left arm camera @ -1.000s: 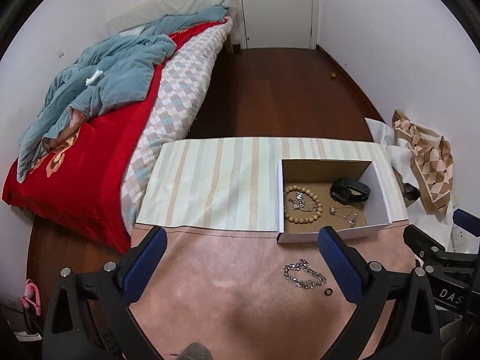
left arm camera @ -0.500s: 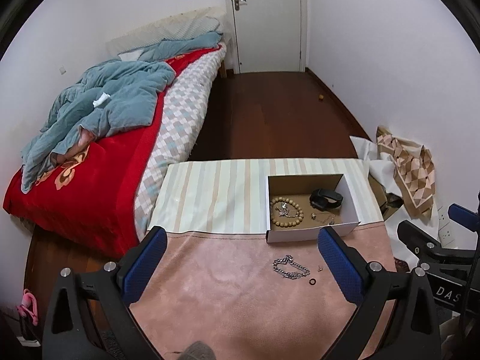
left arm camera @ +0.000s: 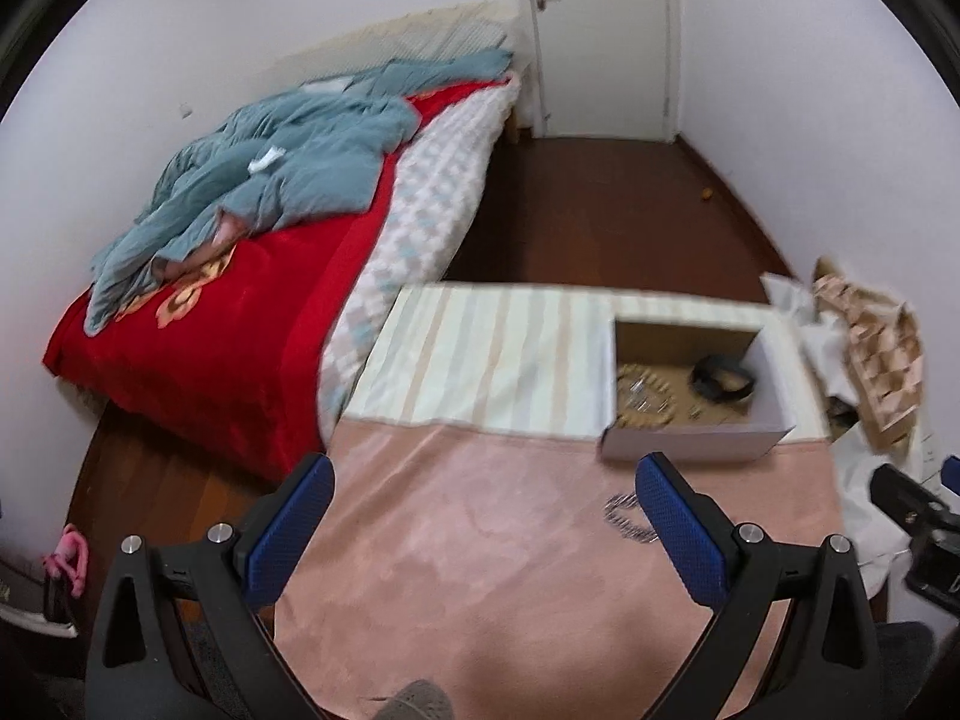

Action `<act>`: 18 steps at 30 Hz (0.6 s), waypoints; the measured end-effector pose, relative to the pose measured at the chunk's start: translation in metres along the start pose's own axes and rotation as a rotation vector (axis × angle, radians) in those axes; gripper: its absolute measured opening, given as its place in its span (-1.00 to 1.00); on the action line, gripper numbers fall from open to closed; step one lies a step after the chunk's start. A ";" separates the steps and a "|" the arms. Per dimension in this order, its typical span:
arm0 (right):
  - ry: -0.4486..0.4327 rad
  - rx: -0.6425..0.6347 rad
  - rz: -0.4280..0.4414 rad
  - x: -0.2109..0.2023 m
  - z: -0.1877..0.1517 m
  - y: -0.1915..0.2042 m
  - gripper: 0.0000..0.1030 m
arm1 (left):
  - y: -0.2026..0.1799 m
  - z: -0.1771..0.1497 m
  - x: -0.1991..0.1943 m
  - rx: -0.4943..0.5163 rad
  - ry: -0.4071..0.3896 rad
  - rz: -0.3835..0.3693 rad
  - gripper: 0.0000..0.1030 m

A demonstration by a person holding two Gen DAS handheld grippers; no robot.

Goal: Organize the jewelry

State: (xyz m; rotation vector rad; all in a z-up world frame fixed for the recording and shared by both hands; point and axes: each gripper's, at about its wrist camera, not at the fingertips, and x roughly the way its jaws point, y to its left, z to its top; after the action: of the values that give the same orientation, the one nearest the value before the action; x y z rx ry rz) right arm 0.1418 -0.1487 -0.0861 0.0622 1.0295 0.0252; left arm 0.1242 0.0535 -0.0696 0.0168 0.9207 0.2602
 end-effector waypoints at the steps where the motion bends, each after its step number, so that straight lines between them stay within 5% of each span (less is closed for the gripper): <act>1: 0.017 0.012 0.002 0.009 -0.004 -0.003 0.99 | 0.000 -0.006 0.010 0.001 0.021 0.005 1.00; 4: 0.080 0.040 0.040 0.049 -0.022 -0.011 0.80 | -0.003 -0.023 0.040 0.005 0.091 0.032 1.00; 6: 0.132 0.048 0.076 0.078 -0.034 -0.012 0.42 | -0.005 -0.032 0.056 0.017 0.125 0.059 1.00; 11: 0.170 0.074 0.086 0.132 -0.056 -0.014 -0.01 | -0.008 -0.052 0.091 0.032 0.205 0.079 1.00; 18: 0.156 -0.028 0.060 0.168 -0.061 0.002 -0.17 | -0.019 -0.068 0.124 0.058 0.274 0.090 0.99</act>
State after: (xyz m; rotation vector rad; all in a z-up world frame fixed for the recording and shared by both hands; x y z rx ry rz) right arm 0.1765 -0.1360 -0.2612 0.0668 1.1826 0.0999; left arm 0.1461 0.0567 -0.2101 0.0776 1.2017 0.3251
